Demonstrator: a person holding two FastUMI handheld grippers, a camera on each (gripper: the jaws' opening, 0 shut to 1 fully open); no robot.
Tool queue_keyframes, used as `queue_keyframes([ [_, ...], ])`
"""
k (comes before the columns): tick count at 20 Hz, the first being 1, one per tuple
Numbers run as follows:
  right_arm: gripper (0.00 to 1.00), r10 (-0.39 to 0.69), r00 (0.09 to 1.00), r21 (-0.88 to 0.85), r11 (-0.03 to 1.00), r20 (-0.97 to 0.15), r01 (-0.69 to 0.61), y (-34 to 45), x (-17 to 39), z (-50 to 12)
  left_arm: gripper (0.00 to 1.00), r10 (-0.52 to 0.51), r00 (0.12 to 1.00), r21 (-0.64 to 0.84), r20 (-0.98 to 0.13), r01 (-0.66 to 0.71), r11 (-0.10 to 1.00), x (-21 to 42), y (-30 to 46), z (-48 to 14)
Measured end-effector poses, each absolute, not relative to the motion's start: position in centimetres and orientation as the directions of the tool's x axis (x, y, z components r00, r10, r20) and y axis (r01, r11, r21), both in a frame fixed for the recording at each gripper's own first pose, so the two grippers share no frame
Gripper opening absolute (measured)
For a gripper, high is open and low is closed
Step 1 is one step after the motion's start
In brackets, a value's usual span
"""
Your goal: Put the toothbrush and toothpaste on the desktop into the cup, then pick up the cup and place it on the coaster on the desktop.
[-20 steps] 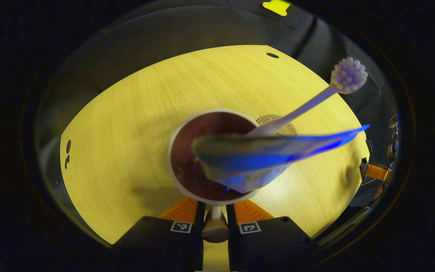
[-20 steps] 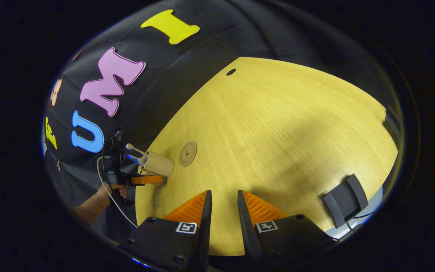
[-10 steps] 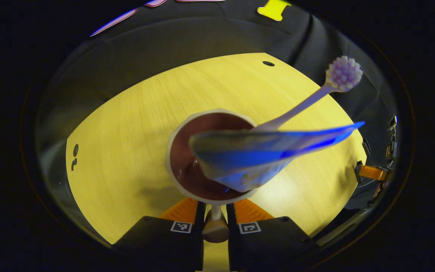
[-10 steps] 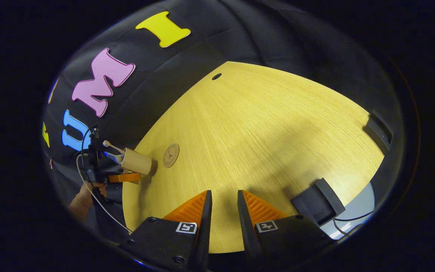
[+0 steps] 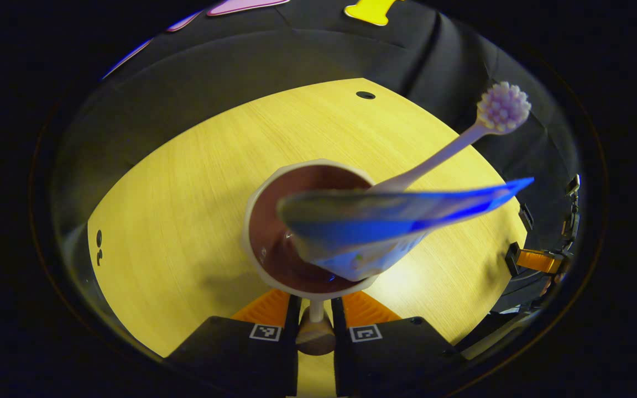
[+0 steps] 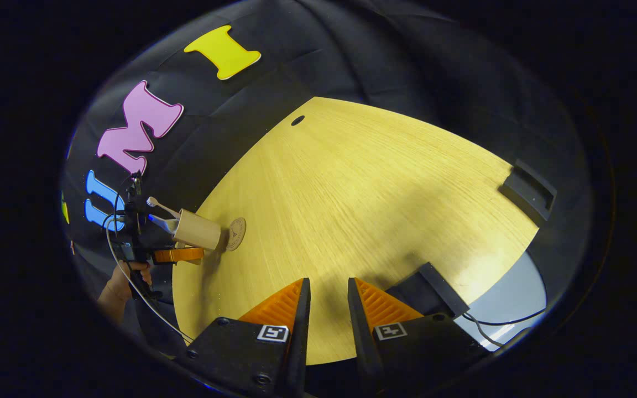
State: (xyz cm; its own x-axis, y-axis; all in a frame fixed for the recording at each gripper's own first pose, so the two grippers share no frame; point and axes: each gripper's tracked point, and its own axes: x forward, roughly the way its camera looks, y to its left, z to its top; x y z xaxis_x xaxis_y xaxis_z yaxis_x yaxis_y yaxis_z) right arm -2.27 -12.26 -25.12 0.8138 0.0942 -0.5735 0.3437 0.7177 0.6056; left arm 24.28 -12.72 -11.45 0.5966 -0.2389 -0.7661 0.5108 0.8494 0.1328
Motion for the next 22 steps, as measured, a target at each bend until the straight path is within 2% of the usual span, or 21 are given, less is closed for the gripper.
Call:
queue_keyframes([
  [8,0.42,0.086,0.811,0.617,0.697,-0.578,0.366,-14.5,-3.1,-25.6,0.3,-0.229,0.579,0.152,-0.783,0.534,0.832,25.1,-15.8,-12.7],
  [19,0.42,0.104,0.81,0.617,0.704,-0.578,0.351,-14.8,-3.1,-25.8,0.3,-0.188,0.575,0.174,-0.796,0.515,0.84,25.7,-16.4,-14.1],
  [20,0.42,0.104,0.809,0.618,0.703,-0.578,0.351,-14.8,-3.2,-25.8,0.26,-0.188,0.574,0.172,-0.797,0.514,0.84,25.8,-16.5,-14.1],
  [21,0.42,0.105,0.808,0.618,0.703,-0.579,0.352,-14.8,-3.2,-25.8,0.36,-0.187,0.568,0.17,-0.802,0.516,0.84,25.9,-16.4,-14.2],
  [22,0.42,0.106,0.808,0.619,0.702,-0.579,0.352,-14.7,-3.2,-25.8,0.36,-0.185,0.561,0.168,-0.807,0.518,0.839,25.7,-16.2,-14.3],
])
